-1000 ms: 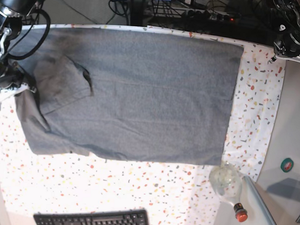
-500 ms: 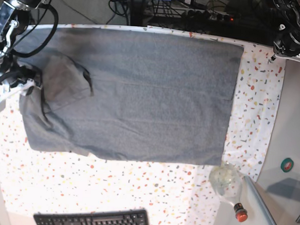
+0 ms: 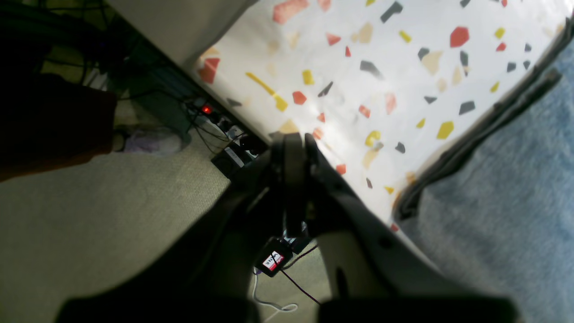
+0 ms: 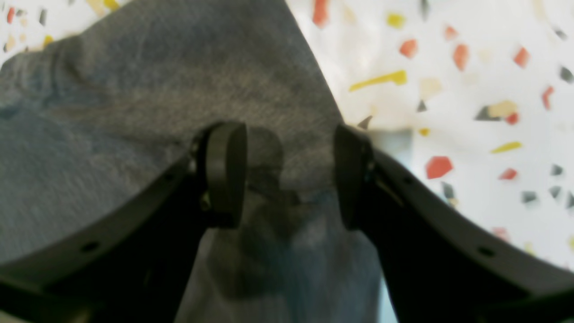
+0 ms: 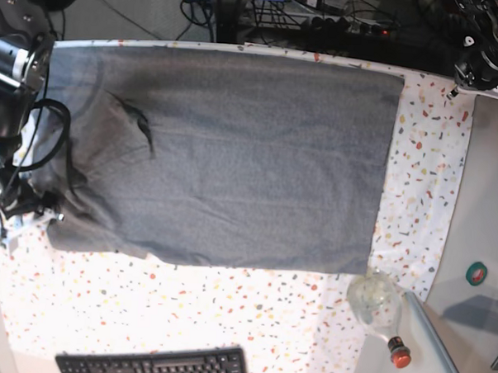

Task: Layout the t-shirt on the table in an organized manner, then fold the t-shirt properly
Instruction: 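Grasp the shirt hem corner with the right gripper and tuck it inward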

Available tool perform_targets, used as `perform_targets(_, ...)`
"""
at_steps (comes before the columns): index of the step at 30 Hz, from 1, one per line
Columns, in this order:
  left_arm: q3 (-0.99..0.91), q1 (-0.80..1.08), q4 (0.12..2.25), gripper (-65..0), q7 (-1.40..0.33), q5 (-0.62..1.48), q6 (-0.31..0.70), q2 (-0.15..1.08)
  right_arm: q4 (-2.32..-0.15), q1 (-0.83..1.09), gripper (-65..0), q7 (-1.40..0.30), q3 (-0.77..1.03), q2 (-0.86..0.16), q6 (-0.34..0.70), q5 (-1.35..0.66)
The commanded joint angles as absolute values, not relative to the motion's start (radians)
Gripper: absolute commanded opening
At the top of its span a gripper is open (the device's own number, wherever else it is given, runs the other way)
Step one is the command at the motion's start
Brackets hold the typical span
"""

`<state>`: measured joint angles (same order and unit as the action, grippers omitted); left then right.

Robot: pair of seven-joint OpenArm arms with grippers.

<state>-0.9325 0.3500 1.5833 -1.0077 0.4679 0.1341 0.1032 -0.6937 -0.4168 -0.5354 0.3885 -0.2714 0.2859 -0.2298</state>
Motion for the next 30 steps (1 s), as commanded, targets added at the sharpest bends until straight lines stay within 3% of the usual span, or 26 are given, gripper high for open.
perform_targets(1,-0.938,0.355,1.598,-65.0,-0.995,0.467,0.136,0.119,-0.671,-0.458,-34.5,-0.493,0.378,-0.303,0.285,-0.228)
perform_targets(7,-0.940,0.357,1.598,-65.0,-0.993,0.467,0.136,0.119,-0.598,-0.467,-35.0,-0.415,0.357,-0.308,0.283,-0.228)
perform_targets(14,-0.940,0.369,1.598,-65.0,-0.993,0.472,0.136,0.127,-0.590,-0.464,-35.0,-0.412,0.357,-0.332,0.277,-0.228)
perform_targets(18,-0.940,0.369,1.598,-65.0,-0.993,0.472,0.136,0.128,-0.590,-0.450,-34.4,-0.410,0.355,-0.334,0.200,-0.228)
perform_targets(30,-0.940,0.369,1.598,-65.0,-0.993,0.473,0.137,0.130,-0.565,-0.449,-34.4,-0.412,0.355,-0.308,0.191,-0.228)
